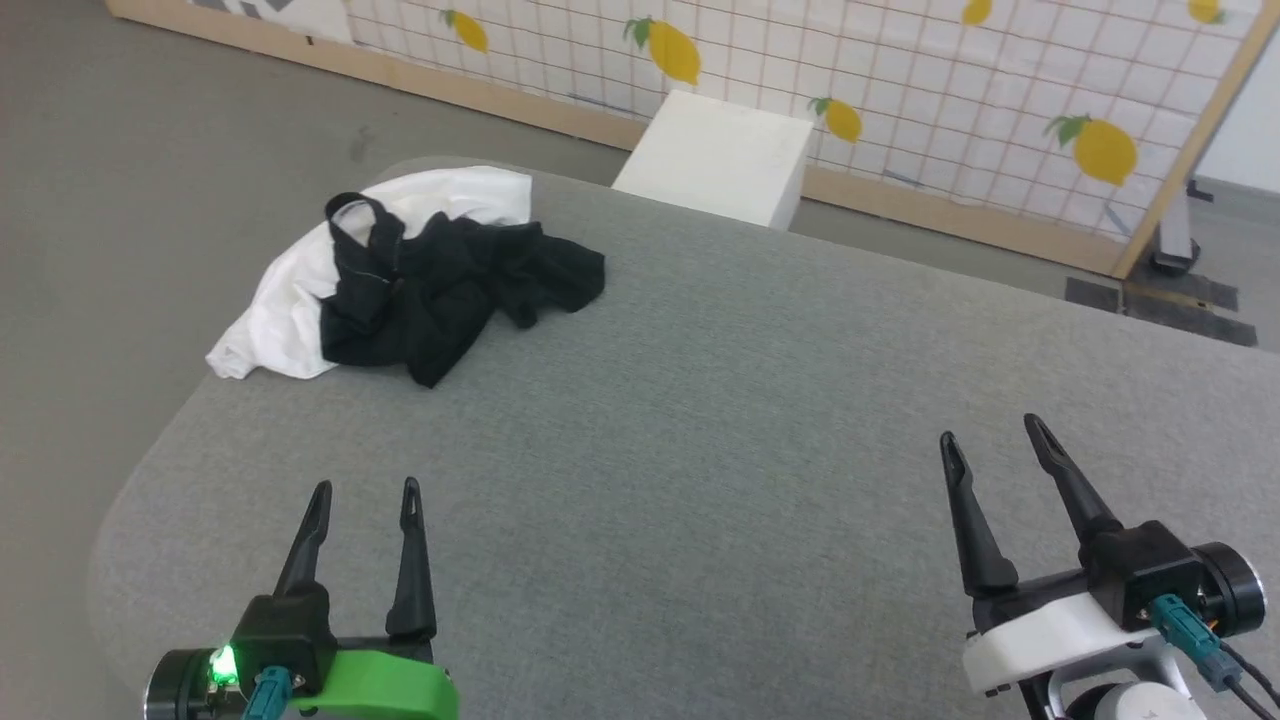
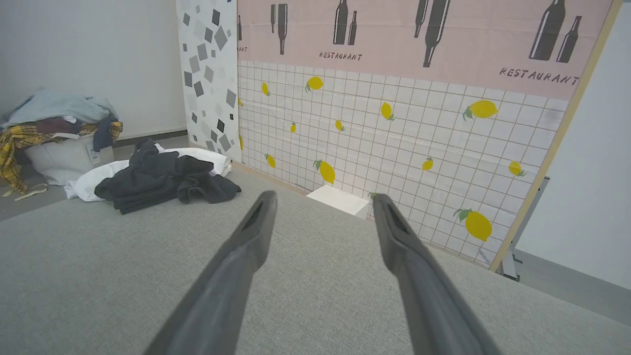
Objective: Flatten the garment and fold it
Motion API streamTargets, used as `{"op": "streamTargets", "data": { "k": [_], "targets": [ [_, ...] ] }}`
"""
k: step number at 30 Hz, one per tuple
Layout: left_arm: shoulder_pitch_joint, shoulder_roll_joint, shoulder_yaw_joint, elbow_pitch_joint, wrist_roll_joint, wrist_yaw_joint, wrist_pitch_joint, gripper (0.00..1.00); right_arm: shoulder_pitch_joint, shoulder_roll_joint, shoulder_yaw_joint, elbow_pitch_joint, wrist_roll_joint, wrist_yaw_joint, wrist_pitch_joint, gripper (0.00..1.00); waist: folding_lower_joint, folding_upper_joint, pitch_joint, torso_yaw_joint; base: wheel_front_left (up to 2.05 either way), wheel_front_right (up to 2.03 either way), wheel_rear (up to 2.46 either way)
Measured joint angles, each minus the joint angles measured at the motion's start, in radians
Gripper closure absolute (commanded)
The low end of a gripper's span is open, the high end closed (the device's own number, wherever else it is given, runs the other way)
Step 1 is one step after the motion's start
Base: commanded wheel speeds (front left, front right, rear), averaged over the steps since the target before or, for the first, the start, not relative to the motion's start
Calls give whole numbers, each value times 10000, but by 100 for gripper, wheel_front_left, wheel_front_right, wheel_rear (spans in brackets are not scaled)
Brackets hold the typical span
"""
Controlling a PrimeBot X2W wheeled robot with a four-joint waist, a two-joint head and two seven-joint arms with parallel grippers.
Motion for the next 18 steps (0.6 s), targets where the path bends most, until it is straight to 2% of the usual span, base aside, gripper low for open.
{"op": "streamTargets", "data": {
  "k": [18],
  "targets": [
    [215, 0, 35, -171, -2, -40, -353, 0, 8, 2, 100, 31, 0, 0, -359, 0, 0, 0, -146, 800, 0, 0, 0]
  ]
}}
